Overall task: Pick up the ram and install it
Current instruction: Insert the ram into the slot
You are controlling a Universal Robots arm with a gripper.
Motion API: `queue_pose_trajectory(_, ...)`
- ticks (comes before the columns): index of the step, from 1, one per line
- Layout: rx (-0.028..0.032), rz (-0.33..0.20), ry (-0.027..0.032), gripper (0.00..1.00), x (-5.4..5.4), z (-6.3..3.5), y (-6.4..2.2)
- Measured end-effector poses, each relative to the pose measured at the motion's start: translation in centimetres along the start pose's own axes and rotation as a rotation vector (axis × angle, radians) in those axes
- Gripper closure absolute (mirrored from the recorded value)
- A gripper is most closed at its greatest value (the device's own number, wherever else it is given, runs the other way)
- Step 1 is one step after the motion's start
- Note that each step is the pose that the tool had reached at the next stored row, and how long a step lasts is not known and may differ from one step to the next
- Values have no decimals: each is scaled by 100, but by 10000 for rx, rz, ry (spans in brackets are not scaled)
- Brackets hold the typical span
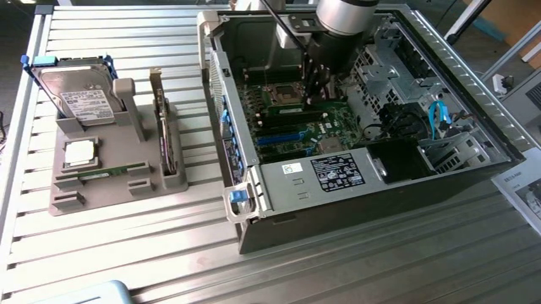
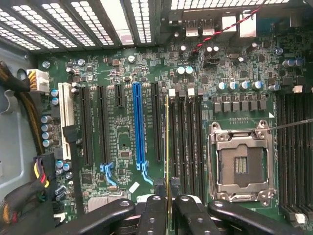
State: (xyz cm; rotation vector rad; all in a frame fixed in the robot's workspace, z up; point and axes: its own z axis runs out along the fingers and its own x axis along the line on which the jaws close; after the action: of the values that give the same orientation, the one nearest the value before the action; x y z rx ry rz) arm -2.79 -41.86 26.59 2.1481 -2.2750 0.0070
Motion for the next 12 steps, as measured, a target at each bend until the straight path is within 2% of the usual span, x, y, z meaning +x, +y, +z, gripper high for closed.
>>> queue_pose_trajectory(11, -1, -7, -16, 86, -79, 138, 11)
queue_pose_trajectory(12, 1, -128, -16, 86, -86, 157, 12)
